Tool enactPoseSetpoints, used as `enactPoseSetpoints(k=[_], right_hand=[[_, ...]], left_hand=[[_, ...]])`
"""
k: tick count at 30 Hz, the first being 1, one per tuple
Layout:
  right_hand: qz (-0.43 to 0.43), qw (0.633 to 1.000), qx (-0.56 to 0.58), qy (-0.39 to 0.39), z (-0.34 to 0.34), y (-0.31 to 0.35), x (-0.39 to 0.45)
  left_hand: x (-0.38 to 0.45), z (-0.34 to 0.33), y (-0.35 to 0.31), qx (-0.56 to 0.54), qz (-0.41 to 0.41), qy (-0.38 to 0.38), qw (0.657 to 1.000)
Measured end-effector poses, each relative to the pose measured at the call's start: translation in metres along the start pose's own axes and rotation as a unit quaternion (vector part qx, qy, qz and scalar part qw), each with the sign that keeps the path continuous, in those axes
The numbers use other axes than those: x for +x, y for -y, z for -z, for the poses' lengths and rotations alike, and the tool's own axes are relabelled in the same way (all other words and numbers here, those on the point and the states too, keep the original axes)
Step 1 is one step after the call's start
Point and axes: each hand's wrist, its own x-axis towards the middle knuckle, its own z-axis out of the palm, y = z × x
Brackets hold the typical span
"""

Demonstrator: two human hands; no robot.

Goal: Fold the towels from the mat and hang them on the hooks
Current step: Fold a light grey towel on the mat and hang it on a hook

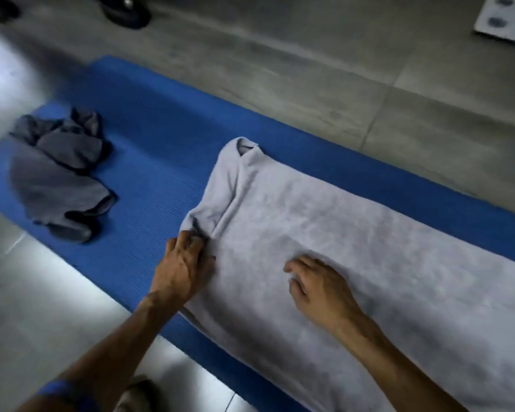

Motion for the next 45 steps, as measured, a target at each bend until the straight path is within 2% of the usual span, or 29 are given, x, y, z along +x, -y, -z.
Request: enactPoseSetpoints(k=[2, 5, 7, 8, 9, 10, 12, 16, 18, 22, 24, 26, 29, 32, 34, 37, 38, 41, 43, 45], right_hand=[[0.018, 0.999, 0.016, 0.021, -0.001, 0.017, 0.048], [-0.010, 0.991, 0.126, 0.045, -0.001, 0.043, 0.114], [-0.056, 0.972, 0.224, 0.046, -0.002, 0.061, 0.156], [-0.073, 0.964, 0.251, 0.046, -0.003, 0.070, 0.176], [-0.091, 0.957, 0.273, 0.043, -0.004, 0.076, 0.194], [-0.111, 0.949, 0.293, 0.036, -0.007, 0.082, 0.212], [-0.144, 0.942, 0.303, 0.020, -0.013, 0.090, 0.241], [-0.145, 0.970, 0.195, -0.026, -0.025, 0.095, 0.271], [-0.138, 0.978, 0.154, -0.025, -0.030, 0.097, 0.282], [-0.193, 0.980, 0.013, 0.054, -0.033, 0.097, 0.310], [-0.211, 0.974, -0.022, 0.079, -0.031, 0.100, 0.318], [-0.231, 0.969, 0.041, 0.074, -0.030, 0.102, 0.325], [-0.230, 0.940, 0.247, 0.045, -0.026, 0.097, 0.337], [-0.191, 0.936, 0.292, 0.050, -0.023, 0.086, 0.345], [-0.139, 0.963, 0.231, 0.025, -0.025, 0.083, 0.340], [-0.041, 0.996, 0.049, -0.064, -0.041, 0.085, 0.309], [-0.006, 0.999, -0.005, -0.053, -0.048, 0.086, 0.297], [0.041, 0.990, -0.100, 0.094, -0.060, 0.076, 0.277], [0.026, 0.983, -0.079, 0.161, -0.051, 0.069, 0.275], [0.025, 0.985, -0.060, 0.157, -0.043, 0.067, 0.266]], left_hand=[[-0.001, 0.011, 0.016, -0.138, 0.063, -0.081, 0.985], [-0.012, 0.027, 0.041, -0.276, 0.179, -0.187, 0.926], [-0.023, 0.030, 0.070, -0.325, 0.241, -0.205, 0.891], [-0.028, 0.033, 0.081, -0.337, 0.267, -0.198, 0.881], [-0.033, 0.034, 0.092, -0.312, 0.289, -0.189, 0.885], [-0.038, 0.035, 0.104, -0.255, 0.289, -0.181, 0.905], [-0.042, 0.036, 0.115, -0.143, 0.239, -0.149, 0.949], [-0.038, 0.031, 0.103, -0.060, 0.177, -0.025, 0.982], [-0.036, 0.024, 0.096, -0.030, 0.172, 0.024, 0.984], [-0.034, 0.018, 0.100, -0.016, 0.165, 0.028, 0.986], [-0.034, 0.018, 0.102, -0.001, 0.161, 0.035, 0.986], [-0.036, 0.016, 0.105, 0.024, 0.151, 0.040, 0.987], [-0.038, 0.016, 0.109, 0.073, 0.121, 0.032, 0.989], [-0.036, 0.016, 0.116, 0.124, 0.076, 0.045, 0.988], [-0.038, 0.010, 0.119, 0.156, 0.038, 0.076, 0.984], [-0.041, 0.005, 0.119, 0.156, 0.034, 0.104, 0.982], [-0.042, 0.004, 0.118, 0.150, 0.038, 0.112, 0.982], [-0.042, 0.008, 0.109, 0.127, 0.008, 0.133, 0.983], [-0.043, 0.009, 0.103, 0.111, 0.011, 0.163, 0.980], [-0.039, 0.014, 0.090, 0.124, 0.040, 0.168, 0.977]])
